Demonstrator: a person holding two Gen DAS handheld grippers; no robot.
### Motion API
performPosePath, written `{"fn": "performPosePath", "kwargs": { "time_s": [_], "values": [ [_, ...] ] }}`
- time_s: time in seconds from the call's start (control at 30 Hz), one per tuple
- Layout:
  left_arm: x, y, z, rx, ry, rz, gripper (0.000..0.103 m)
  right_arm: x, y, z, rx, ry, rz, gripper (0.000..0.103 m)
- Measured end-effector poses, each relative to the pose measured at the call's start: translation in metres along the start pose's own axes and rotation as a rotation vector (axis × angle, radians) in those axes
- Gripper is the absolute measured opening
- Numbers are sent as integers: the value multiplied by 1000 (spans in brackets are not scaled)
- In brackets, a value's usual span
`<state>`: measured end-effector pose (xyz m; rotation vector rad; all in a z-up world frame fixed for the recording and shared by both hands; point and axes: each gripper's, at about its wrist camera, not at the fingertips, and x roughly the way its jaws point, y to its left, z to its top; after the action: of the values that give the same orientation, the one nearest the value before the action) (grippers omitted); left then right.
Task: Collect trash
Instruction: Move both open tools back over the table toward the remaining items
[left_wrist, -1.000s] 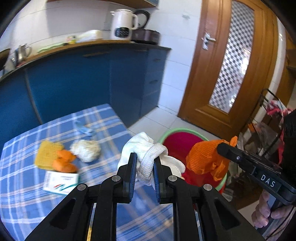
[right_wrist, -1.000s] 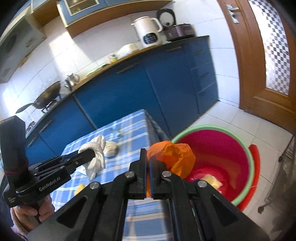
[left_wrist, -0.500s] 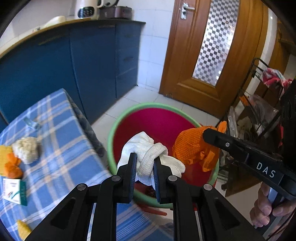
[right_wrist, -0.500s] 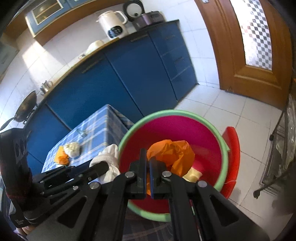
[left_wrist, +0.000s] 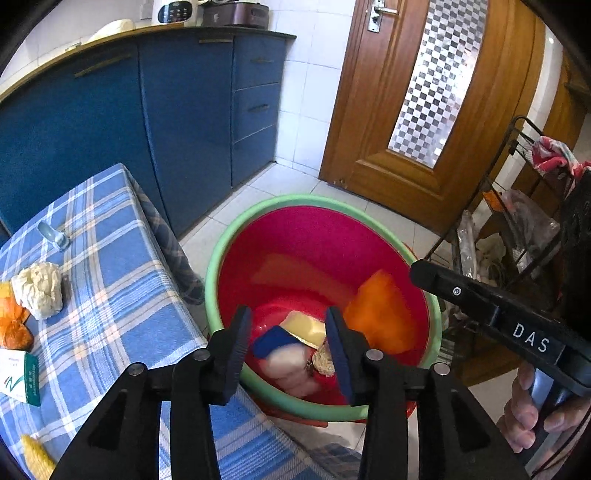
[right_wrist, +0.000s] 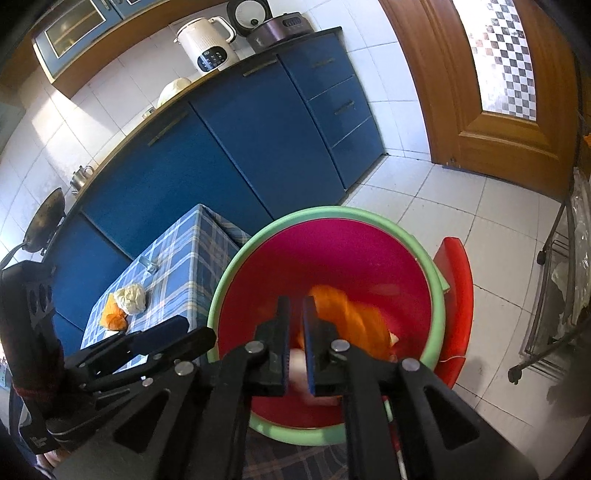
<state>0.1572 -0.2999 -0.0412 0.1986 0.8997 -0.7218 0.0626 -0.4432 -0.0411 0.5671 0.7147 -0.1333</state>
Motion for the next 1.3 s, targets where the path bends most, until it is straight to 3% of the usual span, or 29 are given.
{"fn": "performPosePath", "kwargs": {
  "time_s": [0.5,0.8,1.3],
  "values": [
    [-64,35,-25,-120,-55,40,43,-32,30,-13,-52,-35,19,17],
    [-107,74,-55,-205,-78,126,43,-46,62,-34,-112,-24,52,20],
    [-133,129,-104,-296,-34,249,46,-46,106,-64,-194,30,113,24]
  ]
}}
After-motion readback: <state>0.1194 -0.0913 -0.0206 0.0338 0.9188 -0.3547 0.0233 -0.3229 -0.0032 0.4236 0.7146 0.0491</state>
